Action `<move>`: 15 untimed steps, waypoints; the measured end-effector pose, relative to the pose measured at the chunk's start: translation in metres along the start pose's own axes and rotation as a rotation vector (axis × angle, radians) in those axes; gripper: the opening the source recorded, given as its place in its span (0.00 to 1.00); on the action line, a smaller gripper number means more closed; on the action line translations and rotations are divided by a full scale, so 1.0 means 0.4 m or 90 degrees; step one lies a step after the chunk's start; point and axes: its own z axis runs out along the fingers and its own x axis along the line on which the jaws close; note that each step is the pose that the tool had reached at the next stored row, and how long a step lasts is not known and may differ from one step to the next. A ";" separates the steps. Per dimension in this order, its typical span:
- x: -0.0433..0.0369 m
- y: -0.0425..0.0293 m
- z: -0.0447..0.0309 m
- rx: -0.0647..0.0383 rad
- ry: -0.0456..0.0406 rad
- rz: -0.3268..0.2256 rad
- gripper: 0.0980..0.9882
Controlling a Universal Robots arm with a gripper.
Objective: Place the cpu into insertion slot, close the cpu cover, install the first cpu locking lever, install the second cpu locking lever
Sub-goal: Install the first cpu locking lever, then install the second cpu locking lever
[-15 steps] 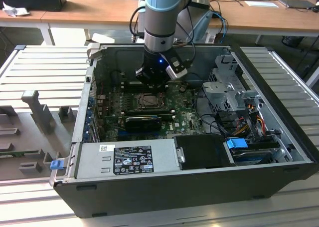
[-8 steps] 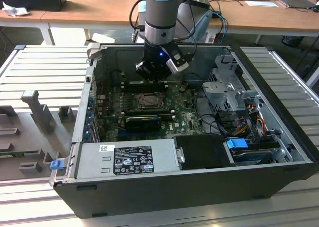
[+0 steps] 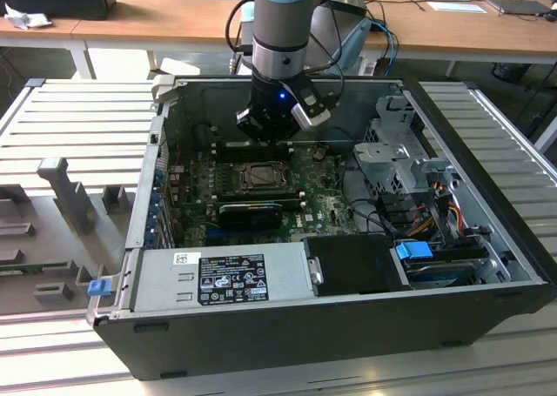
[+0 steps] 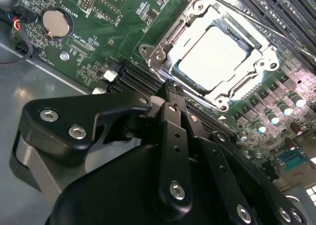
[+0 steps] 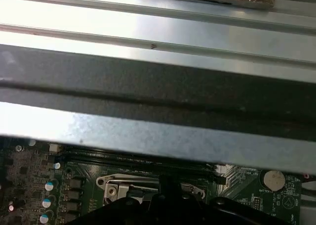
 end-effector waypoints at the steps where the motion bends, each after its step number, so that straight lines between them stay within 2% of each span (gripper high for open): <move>1: 0.000 -0.001 0.000 0.000 0.0000 0.000 0.01; 13: 0.002 -0.017 -0.002 0.000 0.0000 0.000 0.01; 15: 0.002 -0.017 -0.012 0.000 0.0001 0.000 0.01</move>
